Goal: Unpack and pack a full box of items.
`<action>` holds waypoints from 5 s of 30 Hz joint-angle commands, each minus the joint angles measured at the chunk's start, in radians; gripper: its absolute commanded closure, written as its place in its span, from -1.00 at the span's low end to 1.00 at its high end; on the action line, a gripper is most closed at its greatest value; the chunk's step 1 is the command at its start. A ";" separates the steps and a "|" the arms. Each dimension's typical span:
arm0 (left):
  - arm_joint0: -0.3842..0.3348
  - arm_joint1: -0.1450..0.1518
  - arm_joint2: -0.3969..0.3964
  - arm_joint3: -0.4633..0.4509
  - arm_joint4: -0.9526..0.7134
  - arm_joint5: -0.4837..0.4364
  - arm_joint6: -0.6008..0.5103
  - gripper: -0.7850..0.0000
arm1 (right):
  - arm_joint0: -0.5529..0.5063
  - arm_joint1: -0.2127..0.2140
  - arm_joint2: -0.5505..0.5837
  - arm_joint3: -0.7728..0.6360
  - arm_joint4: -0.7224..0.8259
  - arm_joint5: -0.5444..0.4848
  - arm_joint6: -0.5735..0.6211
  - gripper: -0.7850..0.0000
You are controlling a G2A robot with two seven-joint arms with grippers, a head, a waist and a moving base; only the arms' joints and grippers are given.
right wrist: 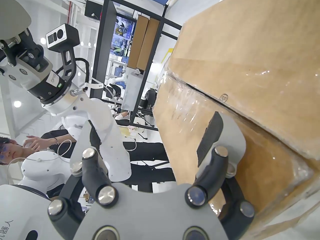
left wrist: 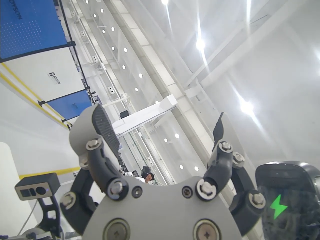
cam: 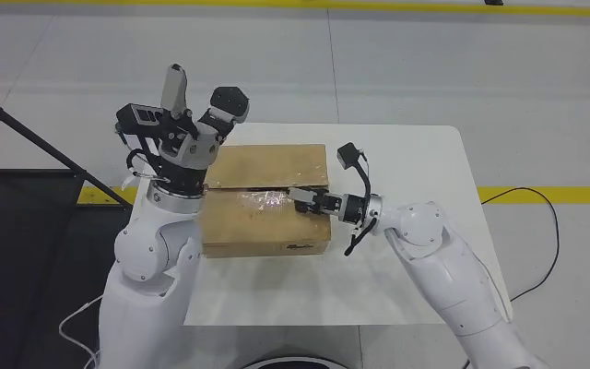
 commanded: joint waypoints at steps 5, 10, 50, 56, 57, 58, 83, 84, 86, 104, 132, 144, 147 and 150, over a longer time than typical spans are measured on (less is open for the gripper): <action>0.024 0.013 -0.181 -0.076 -0.077 0.027 -0.022 -1.00 | 0.011 0.007 0.015 -0.035 -0.084 -0.042 0.013 -1.00; 0.077 0.025 -0.330 -0.089 -0.070 0.037 -0.064 -1.00 | 0.017 0.016 0.025 -0.121 -0.259 -0.033 -0.014 -1.00; 0.293 0.036 -0.478 -0.025 -0.055 0.016 -0.130 -1.00 | 0.055 0.022 -0.180 -0.510 -1.190 -0.083 0.020 -1.00; 0.293 0.036 -0.478 -0.025 -0.055 0.016 -0.130 -1.00 | 0.078 -0.001 -0.289 -0.490 -1.402 -0.041 0.018 -1.00; 0.293 0.036 -0.478 -0.025 -0.055 0.016 -0.130 -1.00 | 0.085 -0.005 -0.303 -0.481 -1.442 -0.027 0.025 -1.00; 0.293 0.036 -0.478 -0.025 -0.055 0.016 -0.130 -1.00 | 0.088 -0.009 -0.317 -0.473 -1.464 -0.016 0.027 -1.00; 0.293 0.036 -0.478 -0.025 -0.055 0.016 -0.130 -1.00 | 0.113 -0.082 -0.353 -0.395 -1.740 0.083 0.140 -1.00; 0.293 0.036 -0.478 -0.025 -0.055 0.016 -0.130 -1.00 | 0.111 -0.084 -0.350 -0.397 -1.740 0.083 0.139 -1.00; 0.293 0.036 -0.478 -0.025 -0.055 0.016 -0.130 -1.00 | 0.104 -0.087 -0.341 -0.401 -1.735 0.082 0.135 -1.00; 0.293 0.036 -0.478 -0.025 -0.055 0.016 -0.130 -1.00 | 0.035 -0.108 -0.291 -0.427 -1.798 0.065 0.129 -1.00; 0.293 0.036 -0.478 -0.025 -0.055 0.016 -0.130 -1.00 | -0.054 -0.143 -0.219 -0.464 -1.895 0.069 0.193 -0.77; 0.293 0.036 -0.478 -0.025 -0.055 0.016 -0.130 -1.00 | -0.101 -0.155 -0.206 -0.503 -1.956 0.059 0.235 -0.72; 0.293 0.036 -0.478 -0.025 -0.055 0.016 -0.130 -1.00 | -0.114 -0.158 -0.195 -0.503 -1.956 0.056 0.237 -0.66; 0.293 0.036 -0.478 -0.025 -0.055 0.016 -0.130 -1.00 | -0.126 -0.160 -0.184 -0.507 -1.957 0.051 0.236 -0.55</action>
